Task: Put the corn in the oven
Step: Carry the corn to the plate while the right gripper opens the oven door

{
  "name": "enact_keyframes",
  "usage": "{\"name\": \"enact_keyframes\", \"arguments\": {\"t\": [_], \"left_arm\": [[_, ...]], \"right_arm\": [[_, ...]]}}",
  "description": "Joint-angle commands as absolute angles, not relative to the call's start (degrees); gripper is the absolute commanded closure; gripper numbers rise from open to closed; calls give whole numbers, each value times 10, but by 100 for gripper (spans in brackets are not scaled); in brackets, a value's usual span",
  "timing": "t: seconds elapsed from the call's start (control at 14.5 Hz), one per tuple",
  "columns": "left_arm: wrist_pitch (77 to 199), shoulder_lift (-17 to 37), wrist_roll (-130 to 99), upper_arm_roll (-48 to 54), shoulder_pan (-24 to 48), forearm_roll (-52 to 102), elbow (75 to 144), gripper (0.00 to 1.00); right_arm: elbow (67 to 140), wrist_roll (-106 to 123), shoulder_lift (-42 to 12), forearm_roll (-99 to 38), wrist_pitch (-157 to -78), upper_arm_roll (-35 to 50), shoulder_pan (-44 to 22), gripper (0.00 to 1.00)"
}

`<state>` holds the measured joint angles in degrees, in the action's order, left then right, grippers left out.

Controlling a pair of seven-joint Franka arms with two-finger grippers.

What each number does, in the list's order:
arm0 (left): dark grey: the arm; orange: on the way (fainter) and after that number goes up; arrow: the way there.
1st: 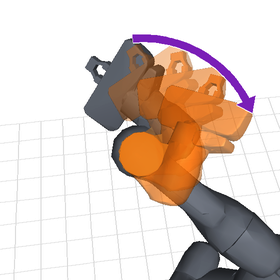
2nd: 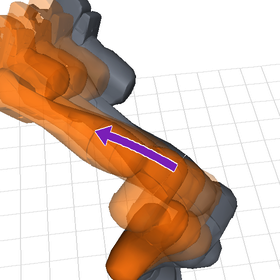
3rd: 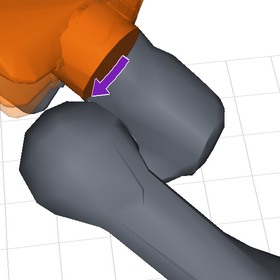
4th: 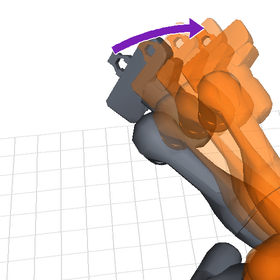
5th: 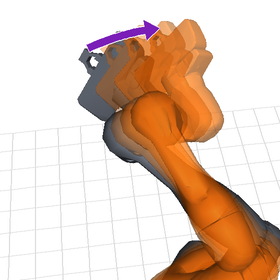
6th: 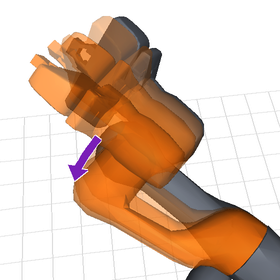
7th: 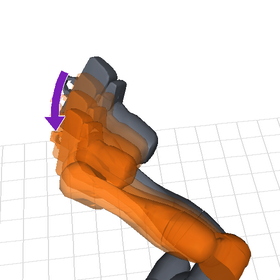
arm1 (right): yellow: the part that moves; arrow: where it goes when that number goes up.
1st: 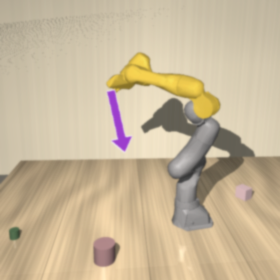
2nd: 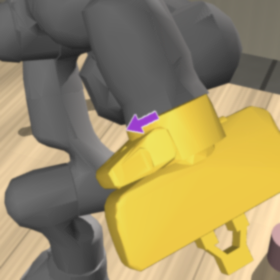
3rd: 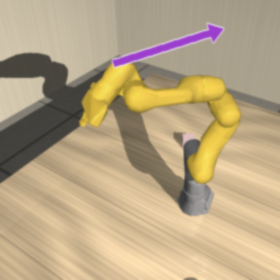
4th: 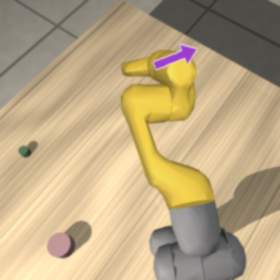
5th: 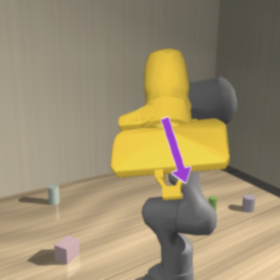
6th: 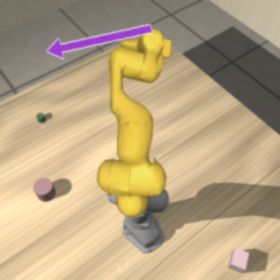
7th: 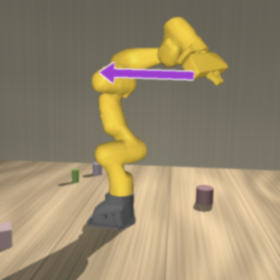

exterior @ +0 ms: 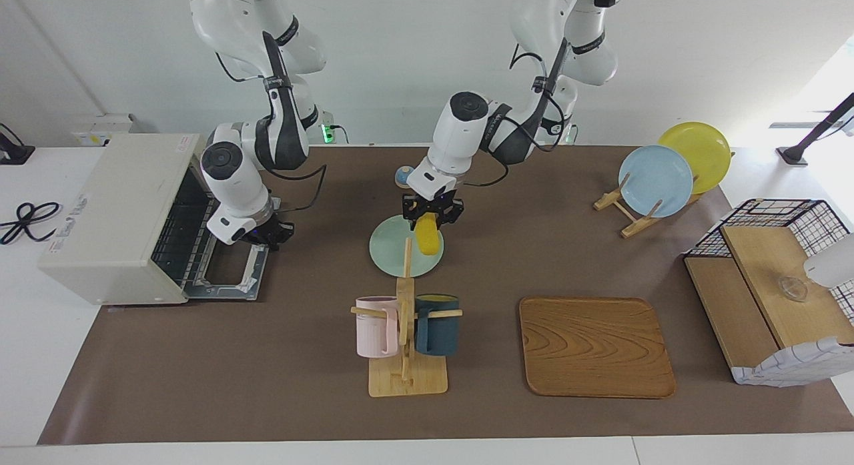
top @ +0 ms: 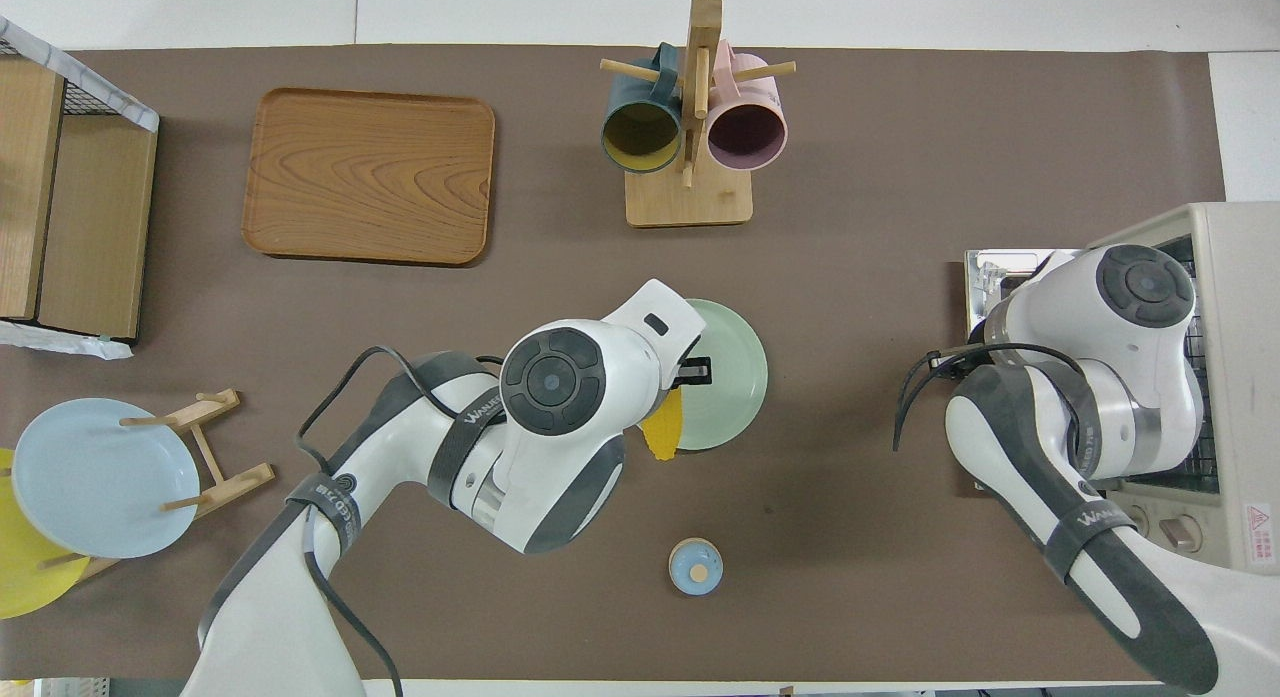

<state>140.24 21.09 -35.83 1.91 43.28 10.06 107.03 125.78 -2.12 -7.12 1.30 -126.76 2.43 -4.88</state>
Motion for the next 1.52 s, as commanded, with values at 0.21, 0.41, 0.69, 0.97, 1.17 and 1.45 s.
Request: {"name": "enact_keyframes", "arguments": {"t": [0.21, 0.41, 0.69, 0.97, 1.17, 1.45], "left_arm": [[1432, 236, -366, 9, 452, 105, 1056, 100], [1436, 238, -365, 9, 452, 105, 1058, 100], [1439, 238, -360, 8, 451, 104, 1068, 84], [1452, 236, -359, 7, 452, 104, 1080, 0], [1444, 229, -358, 6, 446, 103, 1078, 0], [1339, 149, -352, 8, 397, 105, 1073, 0]], "right_arm": [[1173, -15, -47, -29, -1145, 23, -54, 31], [1178, -4, -46, -29, -1144, 23, -50, 15], [1172, 9, -34, -31, -1090, 24, -50, 0], [1158, 67, -27, -33, -1094, 22, -40, 0], [1155, 63, -29, -75, -1092, 22, -40, 0], [1124, 57, -34, -98, -1077, 24, -45, 0]]}}
